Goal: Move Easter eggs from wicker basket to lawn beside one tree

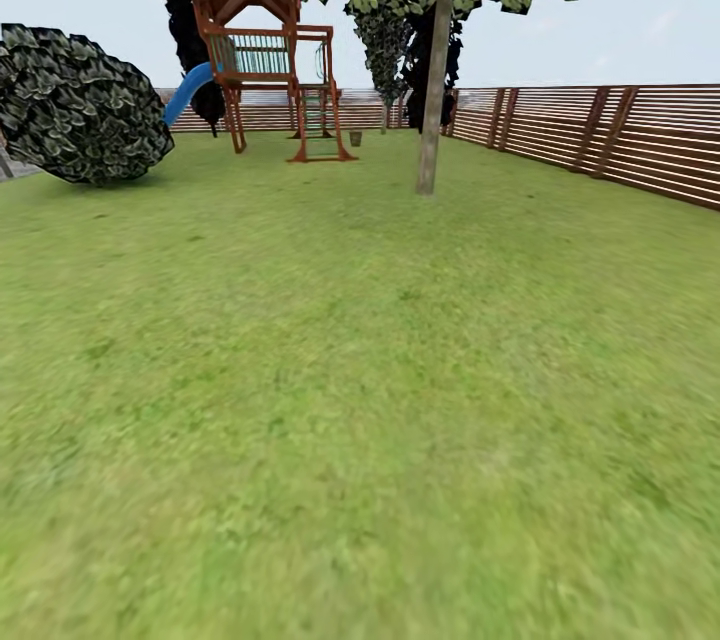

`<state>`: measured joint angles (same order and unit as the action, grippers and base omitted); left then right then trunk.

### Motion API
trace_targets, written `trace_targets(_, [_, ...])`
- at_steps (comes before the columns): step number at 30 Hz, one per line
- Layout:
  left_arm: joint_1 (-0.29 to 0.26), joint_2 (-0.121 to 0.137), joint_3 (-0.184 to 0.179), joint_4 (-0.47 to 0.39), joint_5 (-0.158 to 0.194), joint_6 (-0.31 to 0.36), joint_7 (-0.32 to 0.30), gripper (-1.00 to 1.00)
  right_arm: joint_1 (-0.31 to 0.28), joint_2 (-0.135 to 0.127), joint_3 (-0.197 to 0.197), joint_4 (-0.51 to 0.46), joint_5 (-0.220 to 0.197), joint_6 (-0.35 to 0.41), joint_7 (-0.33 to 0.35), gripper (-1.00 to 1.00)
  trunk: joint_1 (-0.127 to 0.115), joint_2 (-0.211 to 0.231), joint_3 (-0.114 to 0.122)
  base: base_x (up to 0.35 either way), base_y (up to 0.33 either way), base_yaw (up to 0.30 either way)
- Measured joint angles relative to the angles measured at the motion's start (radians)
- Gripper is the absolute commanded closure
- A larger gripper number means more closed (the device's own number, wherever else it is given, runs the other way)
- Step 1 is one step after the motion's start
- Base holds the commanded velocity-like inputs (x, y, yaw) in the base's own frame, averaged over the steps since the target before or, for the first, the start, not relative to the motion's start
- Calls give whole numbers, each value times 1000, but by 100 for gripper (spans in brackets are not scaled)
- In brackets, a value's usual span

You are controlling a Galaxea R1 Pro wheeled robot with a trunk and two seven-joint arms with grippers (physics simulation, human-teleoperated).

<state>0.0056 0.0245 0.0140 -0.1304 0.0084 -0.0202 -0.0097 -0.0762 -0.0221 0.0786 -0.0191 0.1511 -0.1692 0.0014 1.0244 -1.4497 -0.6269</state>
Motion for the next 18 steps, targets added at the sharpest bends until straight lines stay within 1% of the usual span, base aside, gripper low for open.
trace_targets(6, [0, 0, 0, 0, 0, 0, 0, -100, 0, 1, 1, -1, 1, 0, 0, -100, 0, 0, 0, 342, 0, 0])
trace_targets(10, [0, 0, 0, 0, 0, 0, 0, -100, 0, -6, 2, 0, 5, 0, 0, -100, 0, 0, 0, 342, 0, 0])
trace_targets(18, [0, 0, 0, 0, 0, 0, 0, -100, 0, -5, 3, -1, 9, 0, 0, -100, 0, 0, 0, 342, 0, 0])
